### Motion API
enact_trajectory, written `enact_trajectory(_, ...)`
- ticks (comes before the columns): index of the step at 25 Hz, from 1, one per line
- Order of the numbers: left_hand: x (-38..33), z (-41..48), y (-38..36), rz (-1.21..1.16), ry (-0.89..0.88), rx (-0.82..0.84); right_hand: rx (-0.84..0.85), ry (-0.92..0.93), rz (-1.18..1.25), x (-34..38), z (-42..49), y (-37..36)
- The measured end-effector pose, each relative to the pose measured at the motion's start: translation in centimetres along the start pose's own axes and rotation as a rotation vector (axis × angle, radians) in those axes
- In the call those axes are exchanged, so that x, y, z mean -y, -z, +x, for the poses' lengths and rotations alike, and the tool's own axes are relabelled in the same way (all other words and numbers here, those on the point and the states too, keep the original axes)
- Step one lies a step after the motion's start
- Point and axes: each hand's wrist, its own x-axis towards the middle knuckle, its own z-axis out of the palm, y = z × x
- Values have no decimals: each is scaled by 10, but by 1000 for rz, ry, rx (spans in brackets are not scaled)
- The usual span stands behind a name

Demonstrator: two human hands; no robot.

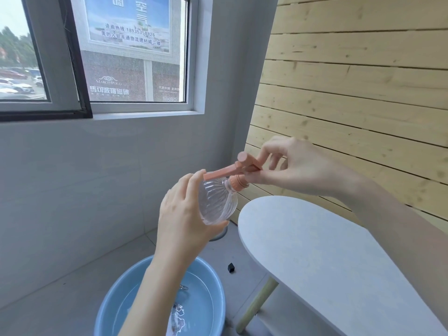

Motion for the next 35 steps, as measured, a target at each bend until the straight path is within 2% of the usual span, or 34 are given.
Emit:
enact_trajectory(2,1,-1,-3,7,-16,-13,-78,37,-7,0,0,-7)
enact_trajectory(5,6,-3,-6,-5,71,32,-184,83,77,-4,0,-9)
enact_trajectory(16,31,-11,-18,49,255,196,-456,-113,174,-27,6,6)
enact_trajectory(20,32,-10,-18,-9,307,194,-465,-188,247,-38,10,7)
enact_trajectory(24,36,-9,-17,-55,432,206,-471,-274,366,-50,14,10)
enact_trajectory(31,29,-3,-16,-314,510,180,-340,-476,866,-70,9,-1)
enact_trajectory(35,23,-2,-17,-371,524,202,-326,-526,1140,-90,-1,-31)
